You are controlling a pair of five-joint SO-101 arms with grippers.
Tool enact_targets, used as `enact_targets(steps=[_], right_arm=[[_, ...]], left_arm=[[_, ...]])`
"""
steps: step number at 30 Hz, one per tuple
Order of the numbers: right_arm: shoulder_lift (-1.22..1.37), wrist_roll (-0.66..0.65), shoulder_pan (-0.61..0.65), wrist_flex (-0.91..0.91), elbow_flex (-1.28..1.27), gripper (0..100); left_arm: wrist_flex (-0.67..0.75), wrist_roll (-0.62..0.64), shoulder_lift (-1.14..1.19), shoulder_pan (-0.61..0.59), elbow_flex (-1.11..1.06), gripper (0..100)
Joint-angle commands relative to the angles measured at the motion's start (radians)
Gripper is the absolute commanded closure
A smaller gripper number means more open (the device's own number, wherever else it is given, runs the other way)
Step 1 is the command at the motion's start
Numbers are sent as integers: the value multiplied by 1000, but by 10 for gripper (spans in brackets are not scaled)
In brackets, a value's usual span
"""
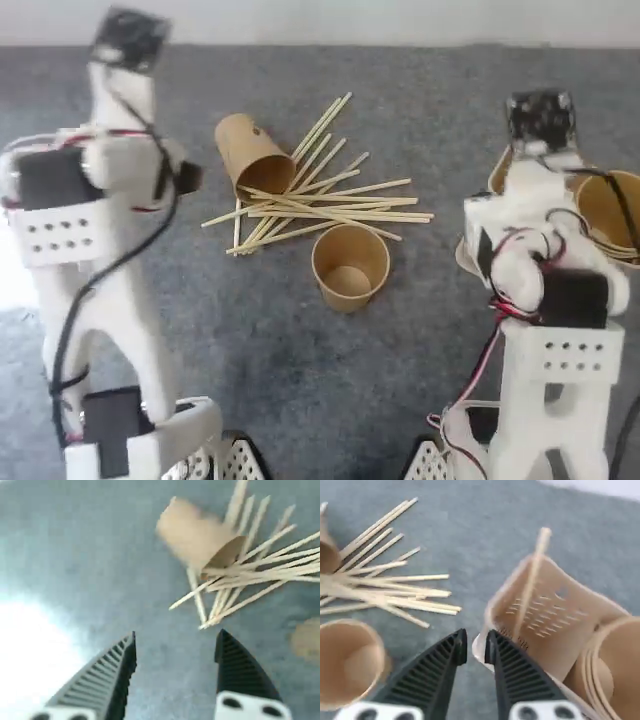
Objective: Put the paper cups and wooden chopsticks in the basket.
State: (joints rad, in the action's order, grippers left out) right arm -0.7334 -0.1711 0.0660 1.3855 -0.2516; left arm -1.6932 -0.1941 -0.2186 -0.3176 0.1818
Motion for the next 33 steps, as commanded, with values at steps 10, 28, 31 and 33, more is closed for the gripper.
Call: enact_targets(steps=[10,28,31,33], right_arm=[[363,23,211,332,416,925],[737,77,346,398,574,925],[780,77,341,397,574,925],[811,72,340,397,574,925]], left_arm=[[446,-12,-236,-103,-743,753],[956,118,-704,-31,-1501,753],[1003,121,-713,-29,-1532,753],[1002,123,-712,-26,-1534,753]])
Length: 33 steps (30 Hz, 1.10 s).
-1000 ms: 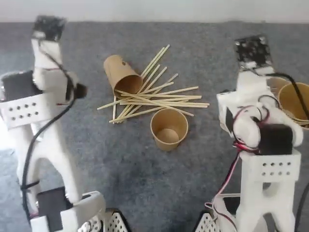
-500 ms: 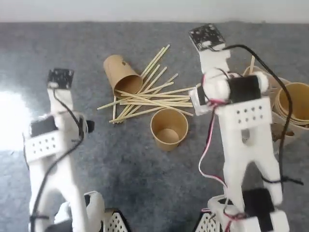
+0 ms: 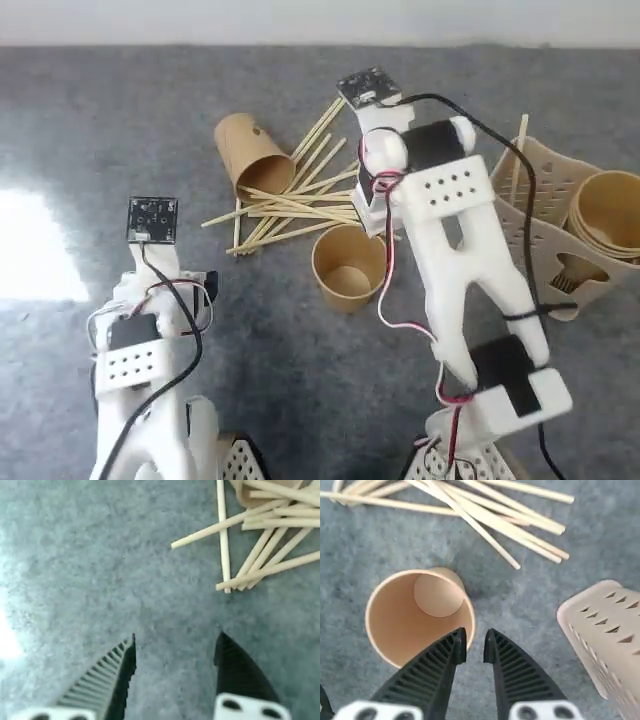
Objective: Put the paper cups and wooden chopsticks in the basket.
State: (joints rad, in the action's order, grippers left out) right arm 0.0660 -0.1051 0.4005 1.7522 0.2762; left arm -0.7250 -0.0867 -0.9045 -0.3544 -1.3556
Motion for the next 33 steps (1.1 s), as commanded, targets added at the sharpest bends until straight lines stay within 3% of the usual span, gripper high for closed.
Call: enact_targets(steps=[1,13,22,33], right_arm=[[25,6,5,31,44,925],[76,12,15,36,-26,924],[18,9,48,33,-77,847],[173,6,45,-4,-78,853]], left_arm=[[35,15,-26,11,2,753],[51,8,-31,58,-19,753],[51,6,-31,58,-19,753],[68,6,-26,57,-21,753]])
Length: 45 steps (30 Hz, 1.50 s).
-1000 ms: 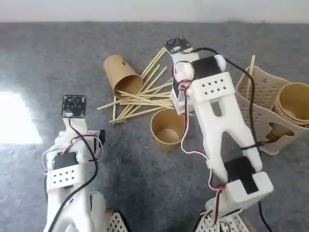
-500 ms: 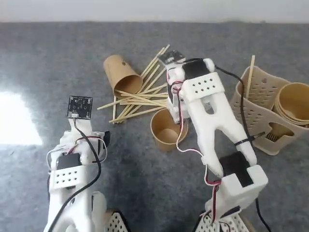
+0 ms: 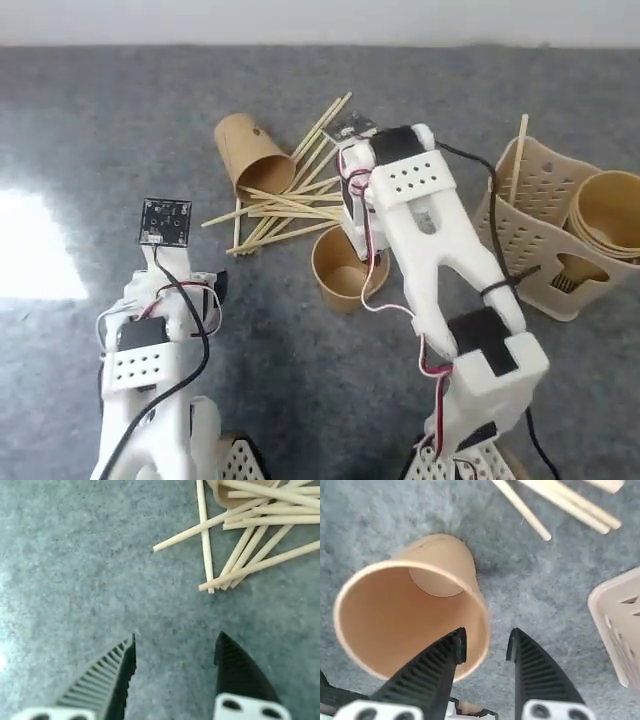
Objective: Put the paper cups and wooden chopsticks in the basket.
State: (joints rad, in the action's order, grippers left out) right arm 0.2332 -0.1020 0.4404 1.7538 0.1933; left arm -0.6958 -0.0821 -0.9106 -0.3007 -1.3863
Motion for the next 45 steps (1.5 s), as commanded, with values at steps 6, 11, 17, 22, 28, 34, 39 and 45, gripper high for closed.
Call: enact_targets(steps=[6,11,17,22,28,34,39,45], right_arm=[[24,9,8,-24,5,981],[22,8,4,-22,8,992],[-61,2,-13,-13,12,992],[-216,-28,-93,47,37,993],[-328,-64,-242,51,35,994],[-367,-115,-380,51,48,994],[-421,-169,-499,50,204,994],[-461,-221,-595,48,483,994]], left_arm=[[40,2,-20,3,10,753],[40,2,-20,3,10,753],[41,2,-20,3,10,753],[41,2,-20,3,10,753],[41,2,-20,5,10,753],[41,2,-20,3,8,753],[41,2,-20,3,8,753],[41,2,-20,3,8,753]])
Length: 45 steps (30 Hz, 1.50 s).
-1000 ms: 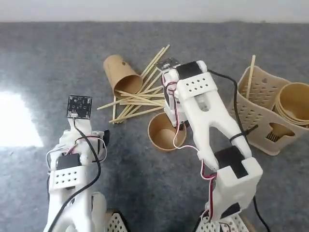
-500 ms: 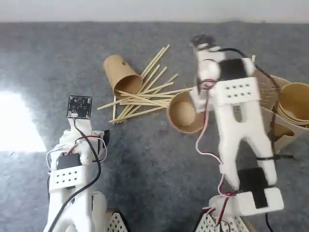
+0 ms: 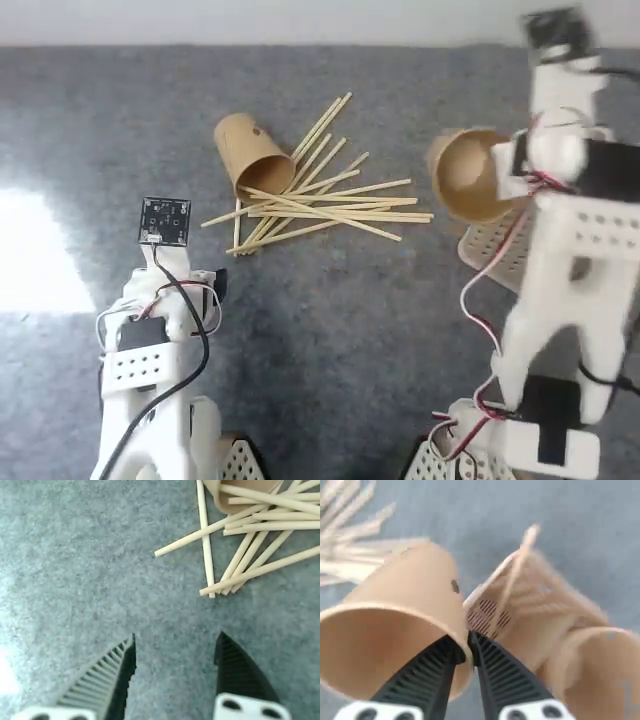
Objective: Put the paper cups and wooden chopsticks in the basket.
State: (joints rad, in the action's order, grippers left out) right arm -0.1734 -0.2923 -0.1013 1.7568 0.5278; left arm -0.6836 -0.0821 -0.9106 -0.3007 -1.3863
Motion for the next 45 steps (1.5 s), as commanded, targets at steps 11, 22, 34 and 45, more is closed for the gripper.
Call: enact_targets(steps=[11,22,34,45], right_arm=[[-252,-106,-131,45,196,994],[-564,-338,-556,45,97,994],[-564,-325,-591,41,-146,993],[-275,-180,-556,42,11,993]], left_arm=[[31,2,-20,3,8,753],[58,3,-20,0,-7,754],[55,6,-20,-2,-10,754],[57,8,-20,-2,-10,754]])
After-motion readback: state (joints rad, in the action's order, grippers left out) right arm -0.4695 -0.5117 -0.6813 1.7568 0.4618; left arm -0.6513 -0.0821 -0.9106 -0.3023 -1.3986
